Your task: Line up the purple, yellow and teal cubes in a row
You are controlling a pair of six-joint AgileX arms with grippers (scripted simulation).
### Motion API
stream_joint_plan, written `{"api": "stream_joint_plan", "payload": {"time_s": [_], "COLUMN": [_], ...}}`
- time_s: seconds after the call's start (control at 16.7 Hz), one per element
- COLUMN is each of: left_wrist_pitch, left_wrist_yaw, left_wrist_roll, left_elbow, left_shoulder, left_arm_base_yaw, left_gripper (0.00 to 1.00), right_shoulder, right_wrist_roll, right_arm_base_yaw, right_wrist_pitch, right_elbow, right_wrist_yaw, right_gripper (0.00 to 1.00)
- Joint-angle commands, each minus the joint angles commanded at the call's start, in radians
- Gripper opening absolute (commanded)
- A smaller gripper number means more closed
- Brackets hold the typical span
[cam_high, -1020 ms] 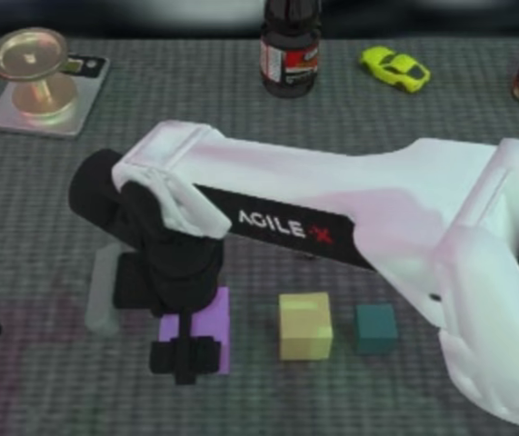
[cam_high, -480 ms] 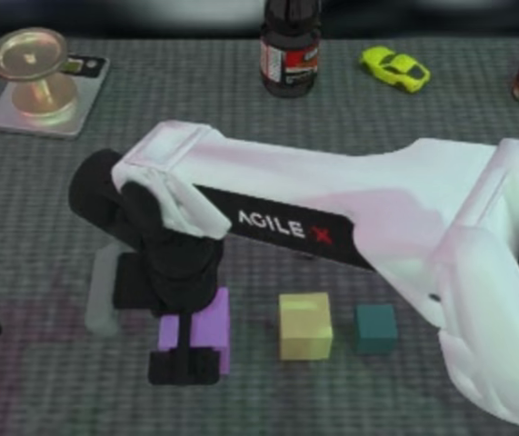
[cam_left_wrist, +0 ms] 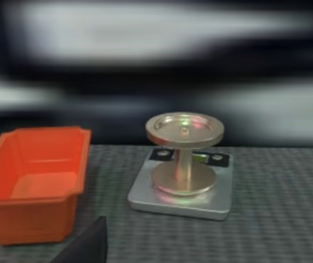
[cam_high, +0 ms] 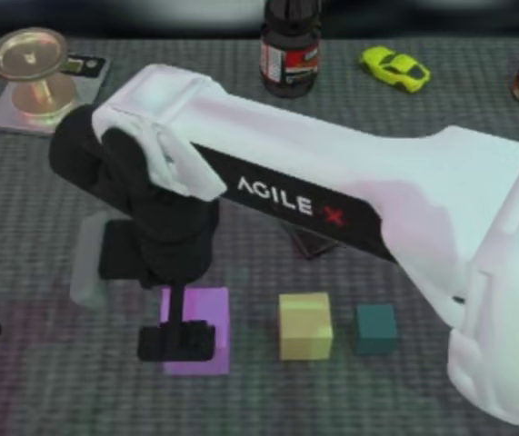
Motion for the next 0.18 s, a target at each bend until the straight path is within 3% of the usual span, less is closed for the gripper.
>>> {"api": "stream_joint_plan", "payload": {"time_s": [0.18], "left_wrist_pitch": [0.0], "left_wrist_yaw": [0.0], "left_wrist_roll": [0.0], "left_elbow": [0.0], "left_shoulder": [0.0], "left_arm_base_yaw": [0.0], "left_gripper": [1.0], "right_shoulder": [-0.006], "right_wrist_roll": [0.0], "right_arm_base_yaw": [0.001], "right_wrist_pitch": [-0.06], "right_elbow": [0.058], "right_wrist_yaw": [0.0], "right_gripper": [1.0]}}
